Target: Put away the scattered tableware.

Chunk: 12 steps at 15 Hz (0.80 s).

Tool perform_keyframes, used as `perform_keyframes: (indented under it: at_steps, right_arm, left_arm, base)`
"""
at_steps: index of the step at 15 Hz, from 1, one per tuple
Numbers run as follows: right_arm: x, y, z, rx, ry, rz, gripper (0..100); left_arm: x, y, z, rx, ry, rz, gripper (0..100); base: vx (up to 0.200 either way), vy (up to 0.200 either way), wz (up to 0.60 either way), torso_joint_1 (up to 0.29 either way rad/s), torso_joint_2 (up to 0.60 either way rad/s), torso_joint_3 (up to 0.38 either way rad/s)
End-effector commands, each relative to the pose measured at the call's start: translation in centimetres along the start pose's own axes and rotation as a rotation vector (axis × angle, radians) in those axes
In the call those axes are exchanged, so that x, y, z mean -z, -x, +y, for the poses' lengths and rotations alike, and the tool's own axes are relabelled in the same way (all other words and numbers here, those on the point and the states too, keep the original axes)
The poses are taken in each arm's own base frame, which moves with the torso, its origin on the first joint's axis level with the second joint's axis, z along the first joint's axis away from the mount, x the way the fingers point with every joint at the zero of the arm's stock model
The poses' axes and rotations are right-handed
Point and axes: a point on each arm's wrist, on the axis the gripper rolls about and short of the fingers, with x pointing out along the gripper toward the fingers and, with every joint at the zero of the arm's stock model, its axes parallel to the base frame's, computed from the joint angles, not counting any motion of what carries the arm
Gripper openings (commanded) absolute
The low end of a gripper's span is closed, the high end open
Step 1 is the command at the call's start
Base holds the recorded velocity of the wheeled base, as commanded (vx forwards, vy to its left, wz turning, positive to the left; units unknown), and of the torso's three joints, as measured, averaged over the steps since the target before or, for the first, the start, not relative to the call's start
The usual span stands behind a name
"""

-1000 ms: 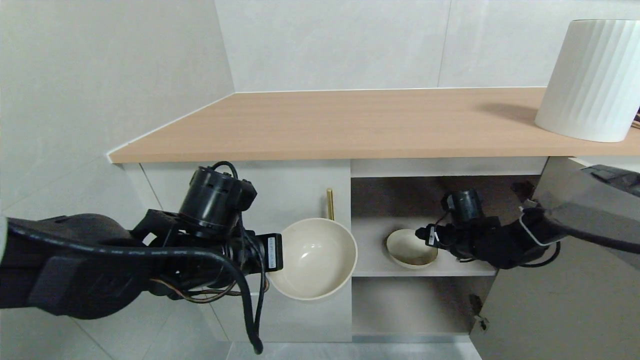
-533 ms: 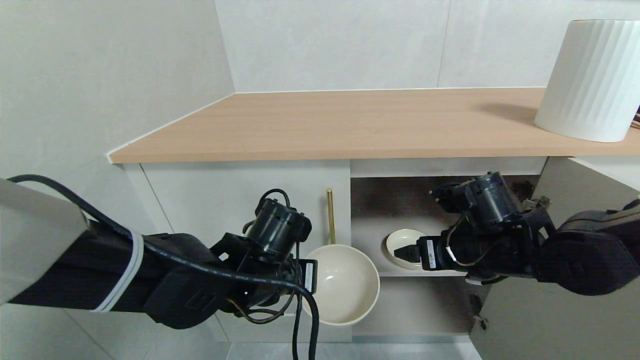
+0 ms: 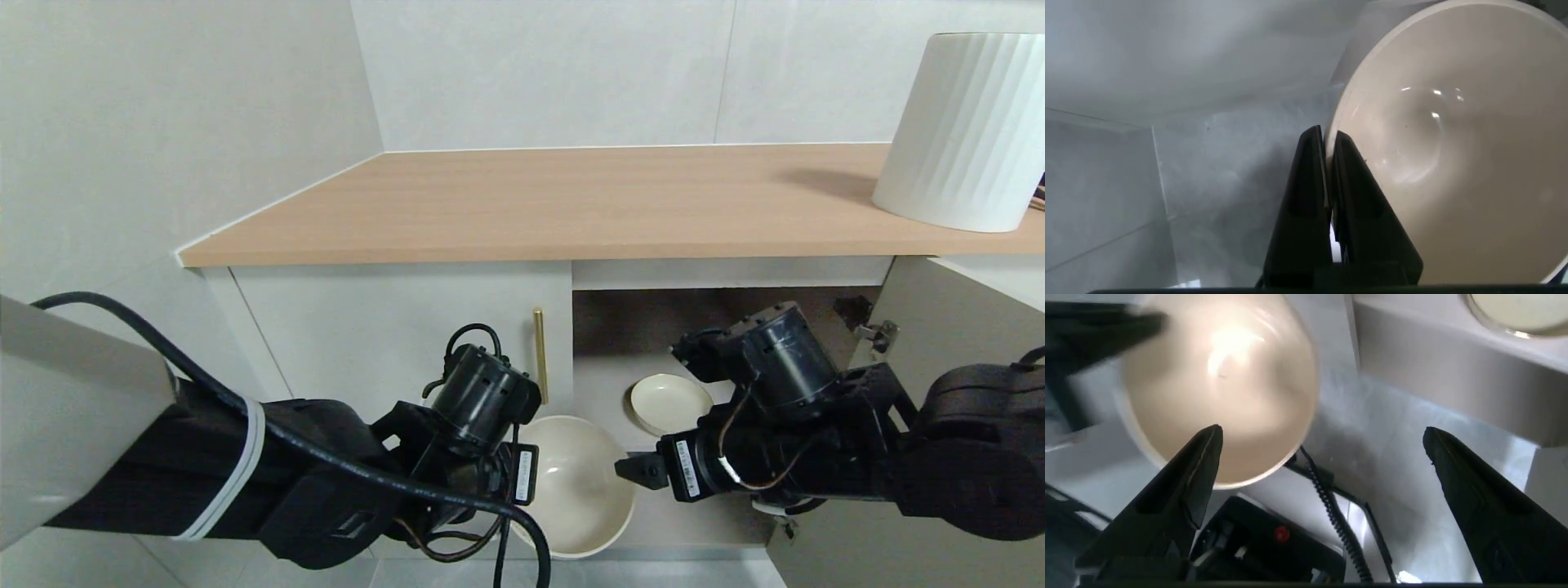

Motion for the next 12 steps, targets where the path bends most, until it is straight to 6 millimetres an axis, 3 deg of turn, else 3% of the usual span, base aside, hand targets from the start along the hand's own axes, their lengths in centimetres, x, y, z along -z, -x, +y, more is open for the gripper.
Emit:
perform_keyframes:
  at_steps: [1, 7, 8, 12]
  right_arm:
    - [0.7, -1.8, 0.0, 0.015, 0.006, 0.051, 100]
    - [1.2, -3.1, 0.2, 0.017, 0.007, 0.076, 100]
    - [1.3, -3.2, 0.3, 0.015, 0.008, 0.077, 0]
    - [1.3, -3.1, 0.5, 0.009, 0.012, 0.072, 0]
  left_arm:
    - [-0.2, 1.3, -0.2, 0.021, -0.004, -0.025, 0]
    - [0.0, 1.8, -0.5, 0.023, -0.012, -0.033, 0]
    - [0.1, 1.7, -0.5, 0.021, -0.013, -0.029, 0]
    - [0.2, 1.5, -0.6, 0.020, -0.018, -0.024, 0]
  base:
    - [0.000, 0.000, 0.00, 0.000, 0.00, 0.000]
    - [0.000, 0.000, 0.00, 0.000, 0.00, 0.000]
    - [0.000, 0.000, 0.00, 0.000, 0.00, 0.000]
    - [0.000, 0.000, 0.00, 0.000, 0.00, 0.000]
